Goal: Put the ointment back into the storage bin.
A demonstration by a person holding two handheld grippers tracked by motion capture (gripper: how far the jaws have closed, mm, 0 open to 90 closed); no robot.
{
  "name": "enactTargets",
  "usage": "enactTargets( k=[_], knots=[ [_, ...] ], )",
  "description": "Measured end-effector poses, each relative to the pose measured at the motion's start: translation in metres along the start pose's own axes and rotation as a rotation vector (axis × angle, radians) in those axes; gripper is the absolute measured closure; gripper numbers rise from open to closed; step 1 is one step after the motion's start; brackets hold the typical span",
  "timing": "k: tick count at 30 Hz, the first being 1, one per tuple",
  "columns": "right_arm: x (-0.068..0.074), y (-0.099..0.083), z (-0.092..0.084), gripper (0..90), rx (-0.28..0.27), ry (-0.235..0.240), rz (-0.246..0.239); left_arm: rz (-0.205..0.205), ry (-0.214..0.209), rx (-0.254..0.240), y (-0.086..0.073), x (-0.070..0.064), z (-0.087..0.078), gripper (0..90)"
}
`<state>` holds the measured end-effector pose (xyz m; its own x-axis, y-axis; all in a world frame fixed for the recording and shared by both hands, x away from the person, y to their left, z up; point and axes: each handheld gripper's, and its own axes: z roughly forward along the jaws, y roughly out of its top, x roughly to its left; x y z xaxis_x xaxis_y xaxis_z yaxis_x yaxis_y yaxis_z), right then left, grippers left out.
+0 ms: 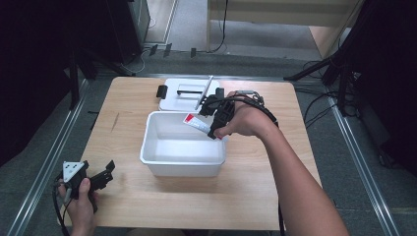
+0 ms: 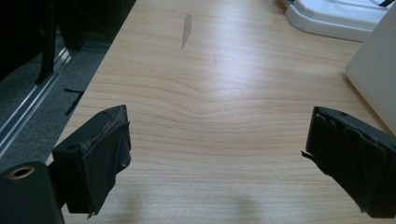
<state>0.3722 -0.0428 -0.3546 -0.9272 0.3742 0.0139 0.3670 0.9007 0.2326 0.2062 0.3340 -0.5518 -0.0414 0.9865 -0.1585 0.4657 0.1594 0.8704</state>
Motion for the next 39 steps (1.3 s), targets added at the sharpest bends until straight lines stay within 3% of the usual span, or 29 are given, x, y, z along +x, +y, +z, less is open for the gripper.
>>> enactTargets(
  k=[8,14,30,39],
  knots=[
    [0.007,0.004,0.011,72.1,-0.017,0.052,-0.170,-0.001,0.000,0.002,0.000,0.000,0.000,7.2],
    [0.010,0.005,0.023,71.9,0.008,0.063,-0.244,-0.002,0.001,0.003,0.000,0.000,0.000,7.2],
    [0.013,0.003,0.043,71.7,0.017,0.067,-0.313,0.000,-0.001,0.005,0.000,0.000,0.000,7.2],
    [0.012,0.004,0.057,71.6,0.059,0.068,-0.298,-0.002,-0.003,0.007,0.000,0.001,0.000,7.2]
  ],
)
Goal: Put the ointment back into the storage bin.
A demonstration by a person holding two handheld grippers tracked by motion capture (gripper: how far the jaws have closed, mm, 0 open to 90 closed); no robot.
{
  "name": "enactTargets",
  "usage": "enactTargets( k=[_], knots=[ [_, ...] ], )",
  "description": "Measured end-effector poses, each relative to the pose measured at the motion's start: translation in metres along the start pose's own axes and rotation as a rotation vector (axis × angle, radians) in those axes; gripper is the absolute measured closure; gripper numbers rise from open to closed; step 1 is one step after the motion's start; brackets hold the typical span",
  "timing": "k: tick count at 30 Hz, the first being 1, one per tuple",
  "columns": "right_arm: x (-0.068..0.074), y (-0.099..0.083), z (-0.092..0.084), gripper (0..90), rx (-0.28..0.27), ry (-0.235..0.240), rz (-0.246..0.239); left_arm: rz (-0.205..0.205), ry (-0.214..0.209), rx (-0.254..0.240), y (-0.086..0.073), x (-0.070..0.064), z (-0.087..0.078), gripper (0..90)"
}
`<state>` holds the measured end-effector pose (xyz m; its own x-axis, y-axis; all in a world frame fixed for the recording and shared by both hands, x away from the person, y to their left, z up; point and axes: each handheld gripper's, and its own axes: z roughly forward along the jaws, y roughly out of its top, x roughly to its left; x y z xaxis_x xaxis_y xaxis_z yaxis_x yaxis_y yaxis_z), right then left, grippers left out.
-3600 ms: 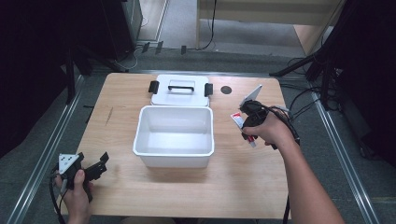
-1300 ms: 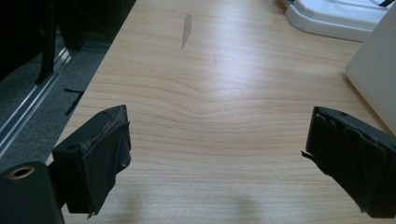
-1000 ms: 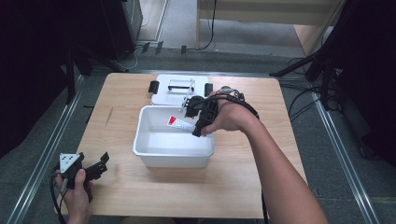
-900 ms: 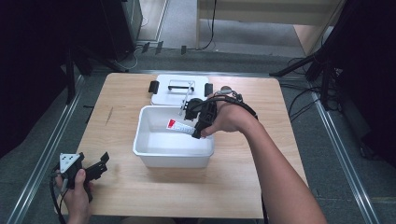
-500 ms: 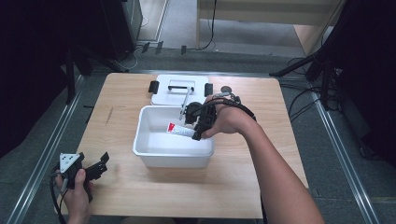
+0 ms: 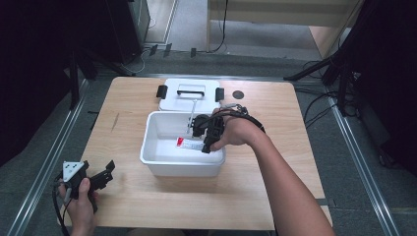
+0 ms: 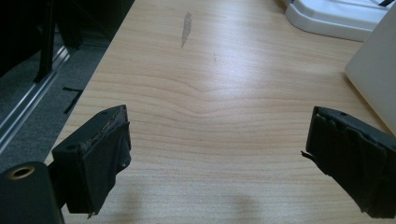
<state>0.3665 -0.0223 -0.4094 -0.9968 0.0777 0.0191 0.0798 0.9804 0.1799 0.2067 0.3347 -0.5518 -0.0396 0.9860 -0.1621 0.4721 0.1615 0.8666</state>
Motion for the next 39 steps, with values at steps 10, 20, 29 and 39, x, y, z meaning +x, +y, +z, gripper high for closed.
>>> enactTargets(
  k=[10,20,29,39],
  knots=[
    [0.005,0.002,0.013,71.6,0.051,0.012,-0.011,-0.002,0.001,0.000,0.000,0.000,0.000,7.2],
    [0.007,0.010,0.026,71.9,0.125,0.034,-0.020,-0.004,0.001,0.001,0.000,0.000,0.000,7.2],
    [0.008,0.015,0.034,71.8,0.181,0.033,-0.019,-0.005,-0.001,0.001,0.000,0.000,0.000,7.2],
    [0.009,0.014,0.034,71.1,0.192,0.043,-0.019,-0.007,-0.001,0.001,0.000,0.000,0.001,7.2]
  ],
)
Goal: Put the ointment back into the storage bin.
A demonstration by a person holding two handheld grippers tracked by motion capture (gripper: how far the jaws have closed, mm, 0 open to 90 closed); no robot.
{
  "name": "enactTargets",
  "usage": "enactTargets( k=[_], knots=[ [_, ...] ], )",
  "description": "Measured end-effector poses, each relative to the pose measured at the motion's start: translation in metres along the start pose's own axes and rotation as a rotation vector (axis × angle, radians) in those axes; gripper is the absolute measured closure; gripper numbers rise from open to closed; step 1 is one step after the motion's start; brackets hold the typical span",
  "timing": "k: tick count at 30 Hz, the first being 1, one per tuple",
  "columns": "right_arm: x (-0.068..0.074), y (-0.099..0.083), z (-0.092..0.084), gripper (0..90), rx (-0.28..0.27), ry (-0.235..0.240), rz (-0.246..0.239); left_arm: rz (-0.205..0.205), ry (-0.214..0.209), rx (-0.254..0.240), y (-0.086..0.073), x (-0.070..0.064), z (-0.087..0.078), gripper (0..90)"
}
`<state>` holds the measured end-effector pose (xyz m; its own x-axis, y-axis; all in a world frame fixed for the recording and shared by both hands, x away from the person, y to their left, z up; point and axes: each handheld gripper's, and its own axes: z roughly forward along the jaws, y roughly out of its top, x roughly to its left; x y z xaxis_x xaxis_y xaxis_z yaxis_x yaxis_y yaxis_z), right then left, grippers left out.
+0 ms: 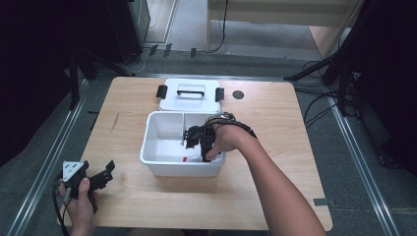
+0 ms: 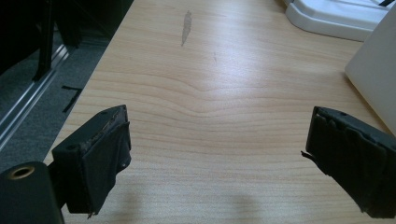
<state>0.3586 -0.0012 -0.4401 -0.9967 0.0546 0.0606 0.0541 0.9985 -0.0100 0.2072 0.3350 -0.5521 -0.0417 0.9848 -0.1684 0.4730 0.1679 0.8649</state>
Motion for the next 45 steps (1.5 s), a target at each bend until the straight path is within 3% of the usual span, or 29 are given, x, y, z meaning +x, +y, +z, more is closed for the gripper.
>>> enactTargets(
  k=[12,26,45],
  knots=[
    [0.000,-0.009,-0.014,78.3,-0.060,0.008,0.027,0.004,0.003,0.002,0.000,0.000,0.000,7.1],
    [0.003,-0.028,-0.051,81.6,-0.167,-0.012,0.065,0.007,0.003,0.003,0.000,-0.001,0.000,7.2],
    [0.004,-0.081,-0.084,80.9,-0.244,-0.055,0.144,0.010,0.005,0.004,0.000,-0.001,0.000,7.2]
  ],
)
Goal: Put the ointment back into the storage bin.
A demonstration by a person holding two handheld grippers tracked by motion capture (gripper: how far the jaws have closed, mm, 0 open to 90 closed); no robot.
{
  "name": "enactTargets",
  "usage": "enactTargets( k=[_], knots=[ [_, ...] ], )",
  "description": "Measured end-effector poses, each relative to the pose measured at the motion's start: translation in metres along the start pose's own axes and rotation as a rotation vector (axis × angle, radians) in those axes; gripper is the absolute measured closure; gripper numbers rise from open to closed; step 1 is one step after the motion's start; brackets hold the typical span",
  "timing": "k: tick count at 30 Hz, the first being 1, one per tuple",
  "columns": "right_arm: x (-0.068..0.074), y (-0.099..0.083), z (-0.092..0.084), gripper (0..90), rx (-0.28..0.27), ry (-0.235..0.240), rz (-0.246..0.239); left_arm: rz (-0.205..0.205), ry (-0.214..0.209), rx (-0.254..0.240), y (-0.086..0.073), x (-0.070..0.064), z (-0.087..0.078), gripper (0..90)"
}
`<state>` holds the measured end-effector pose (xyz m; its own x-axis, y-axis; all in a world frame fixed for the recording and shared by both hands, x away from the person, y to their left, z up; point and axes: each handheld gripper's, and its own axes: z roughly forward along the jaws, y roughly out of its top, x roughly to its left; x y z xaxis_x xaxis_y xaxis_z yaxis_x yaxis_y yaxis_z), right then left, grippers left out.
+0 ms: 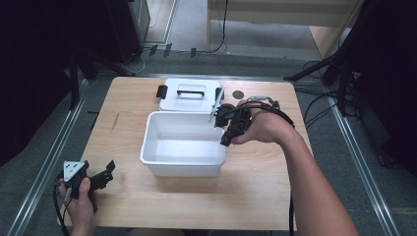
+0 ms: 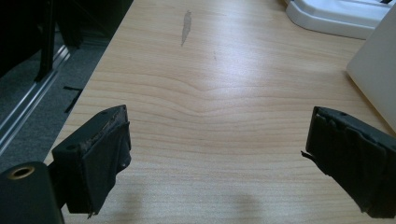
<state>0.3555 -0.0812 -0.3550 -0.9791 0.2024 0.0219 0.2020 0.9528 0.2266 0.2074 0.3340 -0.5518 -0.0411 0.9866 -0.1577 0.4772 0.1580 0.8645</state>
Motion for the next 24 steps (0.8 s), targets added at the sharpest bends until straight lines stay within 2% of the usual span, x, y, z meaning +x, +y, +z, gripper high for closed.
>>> enactTargets(
  k=[10,18,21,22,24],
  knots=[
    [-0.004,-0.029,-0.001,77.9,-0.007,-0.004,0.050,0.002,0.001,-0.001,0.000,0.000,0.000,7.2],
    [-0.006,-0.057,0.006,74.3,-0.020,0.023,0.104,0.002,0.001,-0.003,0.000,0.000,0.000,7.2],
    [-0.008,-0.068,0.009,71.4,-0.035,0.042,0.145,0.001,0.003,-0.004,0.000,0.000,0.000,7.1],
    [-0.009,-0.072,0.011,70.3,-0.043,0.053,0.177,-0.001,0.003,-0.004,0.000,0.000,0.000,7.2],
    [-0.011,-0.080,0.015,62.5,-0.067,0.068,0.223,-0.002,0.004,-0.004,0.000,0.000,0.000,7.1]
  ],
)
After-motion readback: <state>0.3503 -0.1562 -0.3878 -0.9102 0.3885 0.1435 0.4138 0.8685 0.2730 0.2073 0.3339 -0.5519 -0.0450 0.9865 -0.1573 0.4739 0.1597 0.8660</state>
